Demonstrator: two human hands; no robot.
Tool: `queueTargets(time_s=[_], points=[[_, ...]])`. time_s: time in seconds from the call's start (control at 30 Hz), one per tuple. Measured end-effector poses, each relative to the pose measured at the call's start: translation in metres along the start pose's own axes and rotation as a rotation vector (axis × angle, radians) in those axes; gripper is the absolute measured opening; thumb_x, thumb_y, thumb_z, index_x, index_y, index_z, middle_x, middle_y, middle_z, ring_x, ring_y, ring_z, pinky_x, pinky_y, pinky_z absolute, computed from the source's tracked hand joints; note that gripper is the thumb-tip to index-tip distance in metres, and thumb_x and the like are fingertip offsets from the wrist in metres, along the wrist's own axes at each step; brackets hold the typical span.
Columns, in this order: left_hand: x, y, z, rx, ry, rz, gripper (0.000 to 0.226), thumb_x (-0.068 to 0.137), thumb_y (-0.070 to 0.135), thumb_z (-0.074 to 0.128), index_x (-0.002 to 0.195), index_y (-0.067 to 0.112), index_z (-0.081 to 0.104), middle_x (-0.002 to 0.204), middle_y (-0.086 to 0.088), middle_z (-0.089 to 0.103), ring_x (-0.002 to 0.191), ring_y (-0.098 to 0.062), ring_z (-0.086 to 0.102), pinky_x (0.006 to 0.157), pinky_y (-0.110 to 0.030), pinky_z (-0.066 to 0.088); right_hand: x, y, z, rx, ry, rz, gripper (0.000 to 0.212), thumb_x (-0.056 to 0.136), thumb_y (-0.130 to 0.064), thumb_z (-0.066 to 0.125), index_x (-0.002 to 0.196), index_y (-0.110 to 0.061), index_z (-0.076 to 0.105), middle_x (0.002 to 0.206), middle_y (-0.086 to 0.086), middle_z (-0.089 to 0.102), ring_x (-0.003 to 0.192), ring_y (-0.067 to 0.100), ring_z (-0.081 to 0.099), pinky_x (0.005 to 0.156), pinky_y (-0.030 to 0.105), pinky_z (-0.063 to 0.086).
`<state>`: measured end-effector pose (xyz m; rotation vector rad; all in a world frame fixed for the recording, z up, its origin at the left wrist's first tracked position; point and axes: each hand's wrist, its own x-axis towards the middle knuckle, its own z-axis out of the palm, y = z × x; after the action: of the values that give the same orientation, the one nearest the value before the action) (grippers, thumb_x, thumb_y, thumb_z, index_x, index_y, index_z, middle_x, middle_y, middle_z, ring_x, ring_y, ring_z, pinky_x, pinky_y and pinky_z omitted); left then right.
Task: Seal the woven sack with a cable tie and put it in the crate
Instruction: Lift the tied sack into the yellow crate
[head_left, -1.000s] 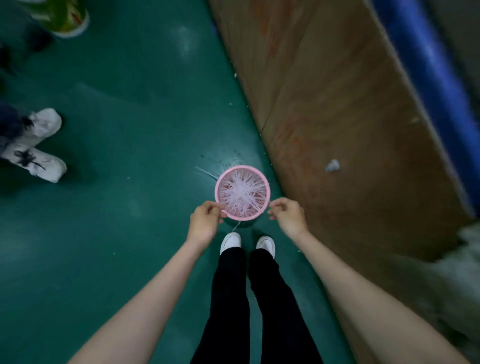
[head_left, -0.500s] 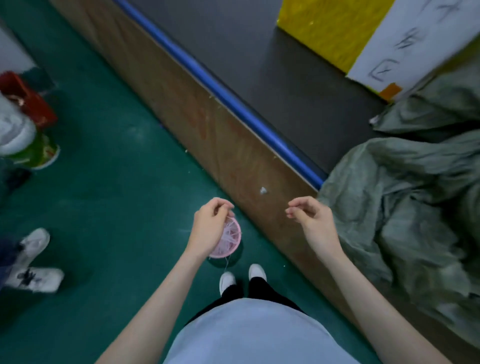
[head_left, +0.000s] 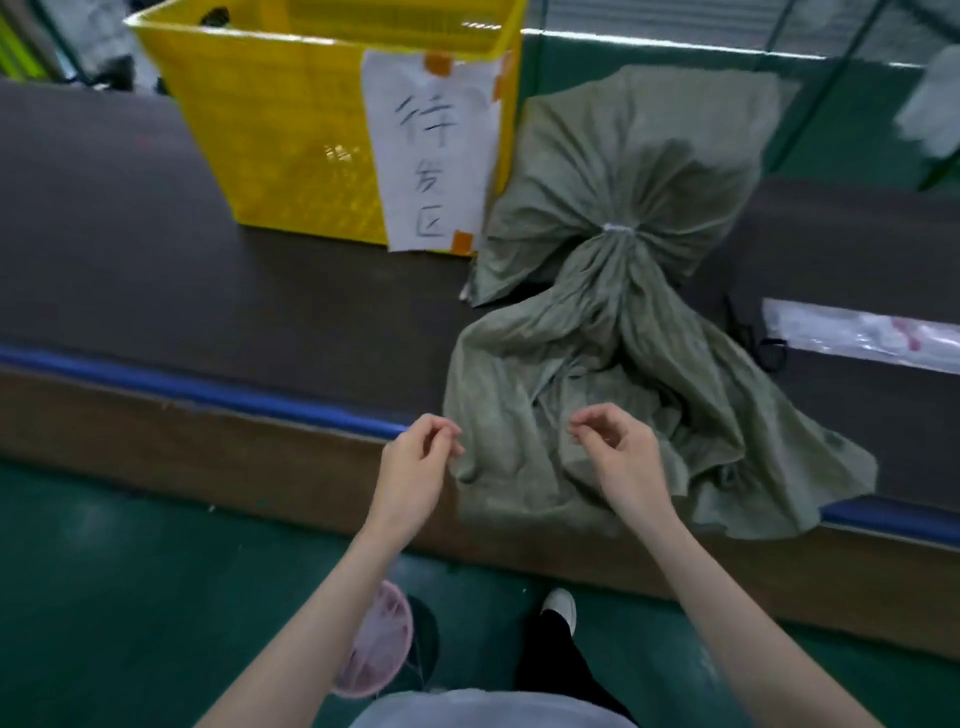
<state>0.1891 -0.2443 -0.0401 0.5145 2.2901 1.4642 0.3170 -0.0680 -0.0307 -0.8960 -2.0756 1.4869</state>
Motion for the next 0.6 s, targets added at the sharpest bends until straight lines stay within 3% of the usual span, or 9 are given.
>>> queueTargets(time_s=[0.17,0.37,0.47,0.6], points=[[0.048,0.042,0.052,0.020,-0.093,0.104,0.021,0.097,0.016,0.051,0.082,0.025,0.063,0.074,0.007,0.068,0.070,-0.010,0.062,0.067,-0.026,0.046,0.039,0.002,-0.055,-0.098,0.121,-0.079,0.015,0.090,-0.008,0.057,0.086,-0.021,0.063,0.081,-0.003,0.064,0.069,0.005,0.057,0.062,0.015,0.042],[0.103,0.076,0.105,0.059,-0.068,0.170,0.009,0.096,0.014,0.053,0.096,0.019,0.061,0.094,-0.001,0.065,0.089,-0.016,0.061,0.077,-0.030,0.046,0.104,0.018,-0.105,-0.215,0.238,-0.090,0.026,0.080,-0.001,0.063,0.095,-0.021,0.059,0.100,0.003,0.058,0.092,0.019,0.057,0.081,0.031,0.045],[0.128,0.085,0.122,0.137,-0.020,0.164,0.015,0.095,0.015,0.054,0.109,0.018,0.058,0.110,-0.003,0.057,0.102,-0.018,0.056,0.090,-0.033,0.045,0.133,0.026,-0.124,-0.420,0.202,-0.021,0.040,0.077,-0.017,0.070,0.115,-0.018,0.055,0.114,0.001,0.049,0.110,0.023,0.048,0.094,0.043,0.040],[0.156,0.087,0.134,0.325,0.040,0.185,0.040,0.093,0.027,0.058,0.130,0.020,0.049,0.128,-0.004,0.045,0.122,-0.022,0.040,0.101,-0.036,0.034,0.159,0.031,-0.134,-0.608,-0.015,0.147,0.081,0.075,-0.053,0.069,0.141,-0.030,0.029,0.142,0.000,0.028,0.130,0.028,0.029,0.103,0.050,0.027]])
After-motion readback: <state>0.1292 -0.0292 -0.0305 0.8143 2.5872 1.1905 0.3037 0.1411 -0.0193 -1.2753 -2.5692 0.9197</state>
